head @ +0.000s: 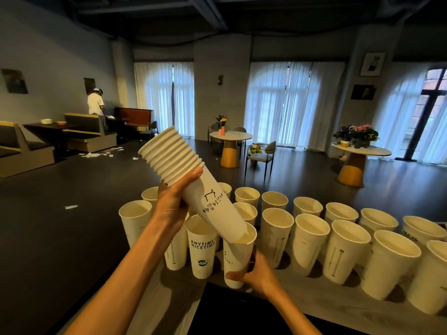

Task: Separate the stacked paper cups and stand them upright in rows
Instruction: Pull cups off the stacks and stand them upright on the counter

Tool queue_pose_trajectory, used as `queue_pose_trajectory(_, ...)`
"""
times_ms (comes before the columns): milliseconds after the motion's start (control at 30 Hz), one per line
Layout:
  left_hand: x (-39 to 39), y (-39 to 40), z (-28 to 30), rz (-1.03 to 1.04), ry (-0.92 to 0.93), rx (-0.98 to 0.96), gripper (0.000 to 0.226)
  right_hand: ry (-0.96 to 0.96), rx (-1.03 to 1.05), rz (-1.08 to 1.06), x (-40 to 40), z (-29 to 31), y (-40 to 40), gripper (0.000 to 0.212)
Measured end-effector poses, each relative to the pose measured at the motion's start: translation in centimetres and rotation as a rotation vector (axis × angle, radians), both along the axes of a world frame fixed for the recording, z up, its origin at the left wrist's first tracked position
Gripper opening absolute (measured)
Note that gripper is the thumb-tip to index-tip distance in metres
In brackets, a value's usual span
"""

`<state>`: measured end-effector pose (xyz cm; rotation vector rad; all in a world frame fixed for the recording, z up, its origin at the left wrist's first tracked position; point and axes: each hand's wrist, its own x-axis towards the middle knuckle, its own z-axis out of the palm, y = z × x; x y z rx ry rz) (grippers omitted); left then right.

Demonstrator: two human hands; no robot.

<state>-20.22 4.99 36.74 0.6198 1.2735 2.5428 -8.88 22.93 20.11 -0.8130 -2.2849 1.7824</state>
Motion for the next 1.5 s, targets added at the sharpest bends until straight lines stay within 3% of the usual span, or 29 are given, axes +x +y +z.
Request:
queue_pose_trajectory(167,0.7,1.1,0.0,-0.109,0.046,-0.035,0.079,-0.056,-0.007,0.074,1.2,0.1,1.0,0.1)
queue_pose_trajectory(300,2.4,3.6,-0.3,-0.19,0.09,-0.091,0.075,0.038,-0.044,0.083,4.8,0.4,2.7,0.053)
queue_pose_trajectory(400,5.0,6.3,-1.3,-0.309,0.111,-0.184,0.094,0.088,-0.212,-0.091,7.7,1.4,3.8,0.014)
queue_pose_trajectory(467,7.3,8.2,-2.3,-0.365,0.16,-0.234,0.085,0.21,-0.53,-0.156,10.1,2.6,5.1,0.026)
queue_pose_trajectory(533,9.6,9.6,-3.4,-0.382,0.17,-0.26,0.073,0.296,-0.81,-0.057,12.2,3.9,6.2,0.055)
queue_pose_trajectory(600,11.6,10.8,-4.3,-0.362,0.155,-0.275,0.076,0.279,-0.704,0.116,13.9,5.1,6.5,0.083)
queue_pose_trajectory(667,13.0,11.9,-5.0,-0.304,0.137,-0.282,0.082,0.224,-0.512,0.193,15.1,5.2,6.6,0.097)
queue_pose_trajectory(767,14.0,12.5,-5.7,-0.188,0.158,-0.316,0.088,0.197,-0.364,0.168,15.6,4.4,7.1,0.093)
queue_pose_trajectory(867,15.5,12.1,-5.3,-0.098,0.28,-0.396,0.081,0.179,-0.345,0.173,15.7,4.2,7.9,0.079)
queue_pose_trajectory(967,16.0,11.6,-5.1,-0.021,0.328,-0.441,0.08,0.132,-0.296,0.226,14.6,3.8,8.3,0.087)
queue_pose_trajectory(1133,15.1,10.9,-4.1,0.14,0.195,-0.407,0.099,0.136,-0.098,0.144,12.6,4.1,6.4,0.076)
queue_pose_trajectory(1267,12.7,10.5,-1.0,0.184,0.168,-0.286,0.099,0.192,0.019,0.12,11.5,1.6,5.6,0.067)
queue_pose_trajectory(1400,10.6,9.8,0.8,0.168,0.185,-0.26,0.093,0.165,-0.139,0.061,9.6,1.0,6.4,0.089)
queue_pose_trajectory(1500,9.3,9.1,1.2,0.124,0.178,-0.239,0.092,0.137,-0.126,0.068,8.4,0.5,6.4,0.102)
